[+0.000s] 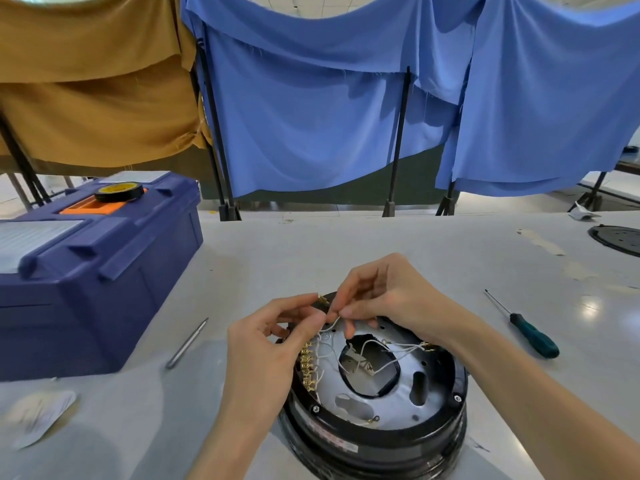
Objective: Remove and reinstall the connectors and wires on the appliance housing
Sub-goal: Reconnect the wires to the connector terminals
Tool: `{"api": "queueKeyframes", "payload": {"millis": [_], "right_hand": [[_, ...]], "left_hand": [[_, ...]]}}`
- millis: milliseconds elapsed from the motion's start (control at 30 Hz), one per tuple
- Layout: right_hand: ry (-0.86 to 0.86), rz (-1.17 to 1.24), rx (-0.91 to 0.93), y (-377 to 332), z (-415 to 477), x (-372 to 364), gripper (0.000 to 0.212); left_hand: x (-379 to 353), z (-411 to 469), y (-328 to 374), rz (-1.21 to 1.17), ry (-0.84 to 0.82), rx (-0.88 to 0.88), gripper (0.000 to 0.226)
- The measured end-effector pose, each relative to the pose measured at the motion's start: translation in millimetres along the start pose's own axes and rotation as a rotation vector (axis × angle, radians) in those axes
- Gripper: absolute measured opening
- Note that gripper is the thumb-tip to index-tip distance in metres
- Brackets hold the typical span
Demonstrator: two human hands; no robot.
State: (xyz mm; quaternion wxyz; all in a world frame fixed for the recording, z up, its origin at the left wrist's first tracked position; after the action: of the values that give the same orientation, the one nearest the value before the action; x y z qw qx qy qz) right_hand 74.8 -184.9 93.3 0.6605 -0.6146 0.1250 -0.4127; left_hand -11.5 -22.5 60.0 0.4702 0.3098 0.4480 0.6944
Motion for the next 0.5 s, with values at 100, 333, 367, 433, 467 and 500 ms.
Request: {"api": "queueKeyframes", "payload": {"millis": [100, 333, 367, 433, 467, 500], "right_hand": [[-0.029, 0.019, -0.024, -5, -4, -5, 0.005], [-0.077, 0.004, -0.082, -8, -7, -7, 0.005], [-0.086, -0.002, -0.09, -8, -7, -7, 0.005], [-0.104, -0.023, -0.105, -7, -7, -6, 0.006], [-0.115, -0.031, -0.113, -6, -7, -6, 0.007], [-0.127, -0.032, -0.122, -5, -7, -6, 0.007]], "left_hand": [[1, -4, 1, -0.011, -0.006, 0.019, 0.012], [0, -9, 8, -0.001, -0.029, 0.006, 0.018], [0, -10, 9, -0.008, -0.03, 0.005, 0.018], [1, -10, 10, -0.007, -0.037, -0.003, 0.022], [1, -10, 12, 0.004, -0.047, -0.011, 0.024], [1, -11, 13, 0.017, -0.058, -0.021, 0.026]]}}
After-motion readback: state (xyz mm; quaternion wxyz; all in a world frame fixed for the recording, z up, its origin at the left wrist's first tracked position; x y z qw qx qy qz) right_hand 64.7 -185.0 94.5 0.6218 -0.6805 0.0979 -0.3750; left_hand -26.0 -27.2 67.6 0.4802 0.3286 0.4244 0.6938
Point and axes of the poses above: each hand's wrist, its own z-axis towards the middle knuckle, its own x-axis out of the back of the hand, y = z × x, the point moved 2 cm from there along z, towards the middle knuckle, and after that the axes turned 5 degrees about -z, right-handed, at the moved point
